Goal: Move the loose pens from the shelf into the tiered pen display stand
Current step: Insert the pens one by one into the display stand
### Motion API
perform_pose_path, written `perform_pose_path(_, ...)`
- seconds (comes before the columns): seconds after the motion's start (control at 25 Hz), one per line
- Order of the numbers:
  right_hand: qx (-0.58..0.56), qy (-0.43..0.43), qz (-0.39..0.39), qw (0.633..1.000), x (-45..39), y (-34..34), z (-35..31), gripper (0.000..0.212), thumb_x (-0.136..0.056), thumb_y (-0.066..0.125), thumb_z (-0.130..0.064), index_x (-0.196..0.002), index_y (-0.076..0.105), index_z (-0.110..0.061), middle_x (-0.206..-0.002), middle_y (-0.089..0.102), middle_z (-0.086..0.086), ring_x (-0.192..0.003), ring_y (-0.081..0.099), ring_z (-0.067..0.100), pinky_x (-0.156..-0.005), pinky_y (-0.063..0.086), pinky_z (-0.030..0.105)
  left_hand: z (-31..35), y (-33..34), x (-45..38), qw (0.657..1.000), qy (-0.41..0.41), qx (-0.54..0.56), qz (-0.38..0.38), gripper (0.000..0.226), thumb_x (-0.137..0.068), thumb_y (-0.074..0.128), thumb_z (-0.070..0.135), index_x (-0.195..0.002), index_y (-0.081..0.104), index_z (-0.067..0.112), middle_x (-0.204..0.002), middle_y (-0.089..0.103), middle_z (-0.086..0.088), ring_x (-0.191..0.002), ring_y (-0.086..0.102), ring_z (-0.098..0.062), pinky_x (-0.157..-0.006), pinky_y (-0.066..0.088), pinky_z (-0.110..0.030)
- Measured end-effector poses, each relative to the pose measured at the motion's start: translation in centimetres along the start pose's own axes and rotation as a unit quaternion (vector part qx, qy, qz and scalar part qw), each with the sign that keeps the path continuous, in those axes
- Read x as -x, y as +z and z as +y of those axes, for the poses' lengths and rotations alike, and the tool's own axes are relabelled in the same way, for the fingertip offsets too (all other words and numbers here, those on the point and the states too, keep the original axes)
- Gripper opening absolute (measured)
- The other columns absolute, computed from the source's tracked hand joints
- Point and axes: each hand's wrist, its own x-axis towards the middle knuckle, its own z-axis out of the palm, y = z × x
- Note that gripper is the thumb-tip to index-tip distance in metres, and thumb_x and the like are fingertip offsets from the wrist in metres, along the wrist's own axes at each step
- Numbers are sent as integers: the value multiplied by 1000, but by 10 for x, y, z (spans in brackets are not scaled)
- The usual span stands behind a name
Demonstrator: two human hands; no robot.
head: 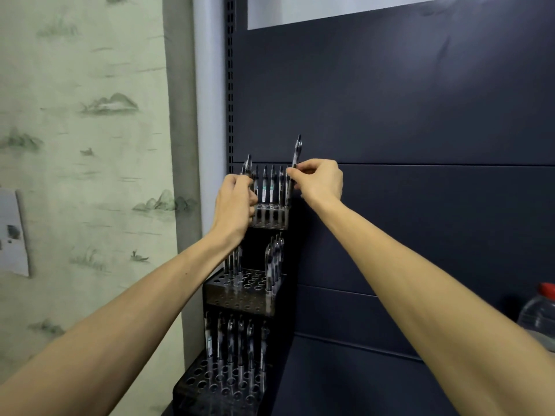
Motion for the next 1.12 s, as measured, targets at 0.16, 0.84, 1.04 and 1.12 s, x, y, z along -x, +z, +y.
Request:
perform_pose_path(0.16, 48, -2, -16, 999, 3, 1, 3, 19, -82, 81, -44, -90, 78, -27, -83, 75, -8, -86, 72, 14, -81, 56, 31, -5, -4, 1, 1000, 1, 5, 14, 13, -106, 39, 22, -94, 44, 21, -68, 48, 6, -50, 37, -7, -46, 30, -23)
perform_pose_path(0.84, 104, 63, -98, 988, 7, 3, 8, 25, -82, 83, -36, -68, 67, -23, -82, 74, -4, -88, 72, 18, -87, 58, 39, -24, -14, 4, 991, 37, -122, 35, 18, -111, 39, 30, -109, 49, 15, -101, 55, 2, -92, 50, -14, -77, 40, -27)
perform_pose_path(1.04, 183, 31, -158, 970, -4, -2, -6, 24, -83, 83, -35, -74, 72, -15, -80, 77, 0, -76, 75, 18, -82, 62, 41, -26, -21, 1, 986, 32, -161, 40, 19, -111, 39, 29, -117, 52, 16, -118, 59, -2, -106, 52, -16, -88, 34, -27)
perform_pose_path(1.12, 209, 17, -193, 959, -8, -3, -11, 22, -83, 84, -34, -78, 76, -14, -74, 76, 0, -70, 75, 16, -79, 63, 40, -30, -24, -2, 985, 34, -162, 44, 19, -111, 40, 28, -118, 53, 16, -120, 59, -3, -109, 53, -17, -90, 35, -28)
